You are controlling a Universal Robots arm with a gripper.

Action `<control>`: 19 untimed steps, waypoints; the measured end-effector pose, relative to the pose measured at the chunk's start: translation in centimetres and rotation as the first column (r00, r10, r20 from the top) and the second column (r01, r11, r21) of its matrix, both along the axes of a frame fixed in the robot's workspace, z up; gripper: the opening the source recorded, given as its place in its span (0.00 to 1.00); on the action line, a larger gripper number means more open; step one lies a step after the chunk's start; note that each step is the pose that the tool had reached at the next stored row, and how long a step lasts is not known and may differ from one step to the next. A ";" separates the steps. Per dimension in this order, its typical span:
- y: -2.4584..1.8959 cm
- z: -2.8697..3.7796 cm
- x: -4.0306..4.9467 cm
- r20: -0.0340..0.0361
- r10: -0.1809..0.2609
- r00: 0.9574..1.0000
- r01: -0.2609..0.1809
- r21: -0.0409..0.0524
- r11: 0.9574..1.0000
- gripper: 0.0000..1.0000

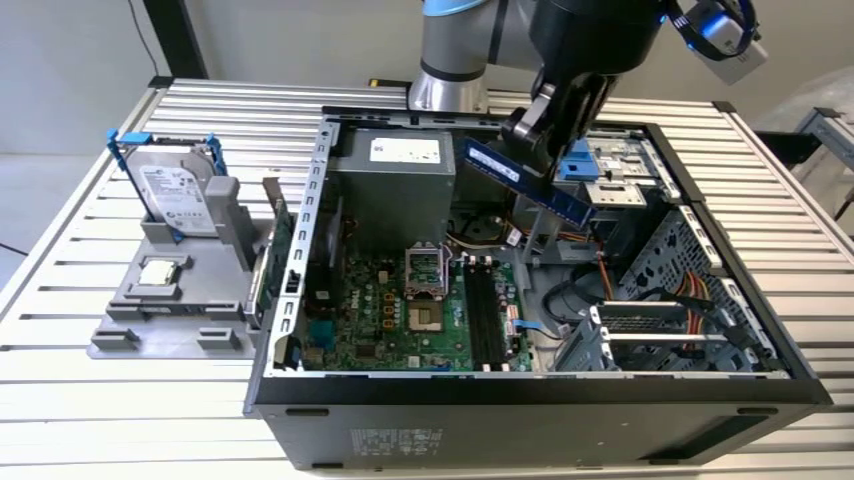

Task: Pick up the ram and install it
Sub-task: 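Insert the ram into the slot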

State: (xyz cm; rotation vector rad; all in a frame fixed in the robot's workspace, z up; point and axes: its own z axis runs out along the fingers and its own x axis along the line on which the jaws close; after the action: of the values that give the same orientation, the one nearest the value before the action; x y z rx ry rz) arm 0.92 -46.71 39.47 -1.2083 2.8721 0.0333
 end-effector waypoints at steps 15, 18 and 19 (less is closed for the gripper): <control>-0.16 0.00 0.00 0.000 -0.138 0.990 0.138 0.000 0.990 0.00; -0.24 0.00 0.00 0.000 -0.160 0.987 0.160 0.000 0.987 0.00; -0.26 0.00 0.00 0.000 -0.168 0.986 0.168 0.000 0.986 0.00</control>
State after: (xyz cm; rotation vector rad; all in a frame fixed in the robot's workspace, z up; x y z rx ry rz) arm 0.93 -46.96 39.47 -0.9608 2.9623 0.0298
